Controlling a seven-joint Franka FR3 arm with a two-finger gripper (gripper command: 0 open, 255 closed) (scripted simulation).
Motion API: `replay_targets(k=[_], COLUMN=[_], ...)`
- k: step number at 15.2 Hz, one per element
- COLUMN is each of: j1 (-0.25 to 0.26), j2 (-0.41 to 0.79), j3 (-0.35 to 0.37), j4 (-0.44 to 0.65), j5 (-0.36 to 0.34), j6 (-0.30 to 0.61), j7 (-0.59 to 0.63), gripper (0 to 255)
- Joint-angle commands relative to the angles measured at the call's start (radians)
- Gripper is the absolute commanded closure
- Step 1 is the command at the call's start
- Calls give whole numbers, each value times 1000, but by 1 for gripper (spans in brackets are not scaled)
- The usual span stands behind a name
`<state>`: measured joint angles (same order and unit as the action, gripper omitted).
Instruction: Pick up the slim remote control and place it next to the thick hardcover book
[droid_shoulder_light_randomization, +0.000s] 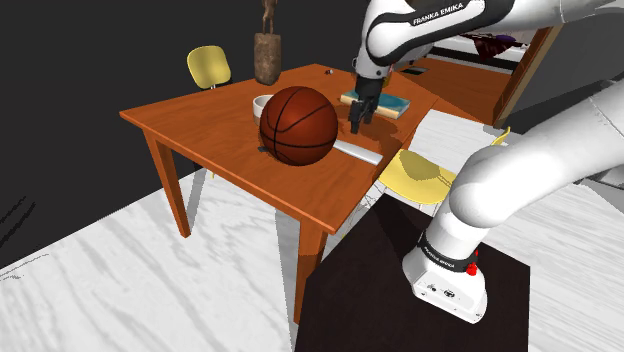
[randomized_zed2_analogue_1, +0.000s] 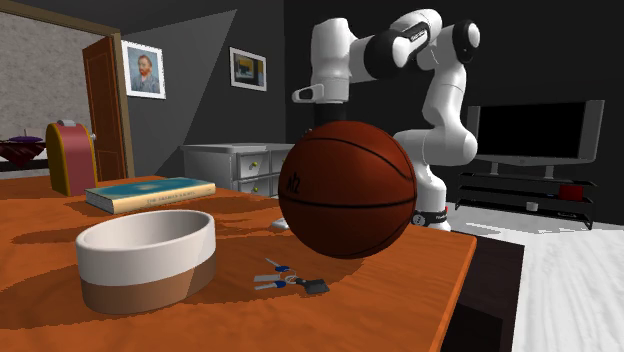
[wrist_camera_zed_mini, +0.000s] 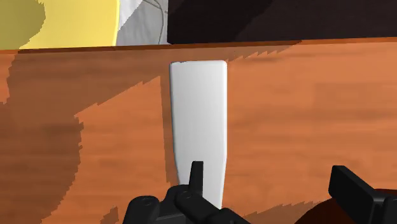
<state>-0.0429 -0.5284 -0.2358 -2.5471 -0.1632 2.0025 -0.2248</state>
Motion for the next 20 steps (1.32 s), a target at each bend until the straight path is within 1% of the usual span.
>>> replay_targets(k=[1,6,7,14,20], j1=[-3,1,1,7,7], j2=[55,232,236,314,314], j3=[-33,-119,-121,-137,-137], j4=[-15,2,3,-42,-42], j5=[-6,17,19,35,35], j6=[80,255,259,379,379], j7=[-39,-156,-159,-174,-174], gripper=[0,0,0,0,0])
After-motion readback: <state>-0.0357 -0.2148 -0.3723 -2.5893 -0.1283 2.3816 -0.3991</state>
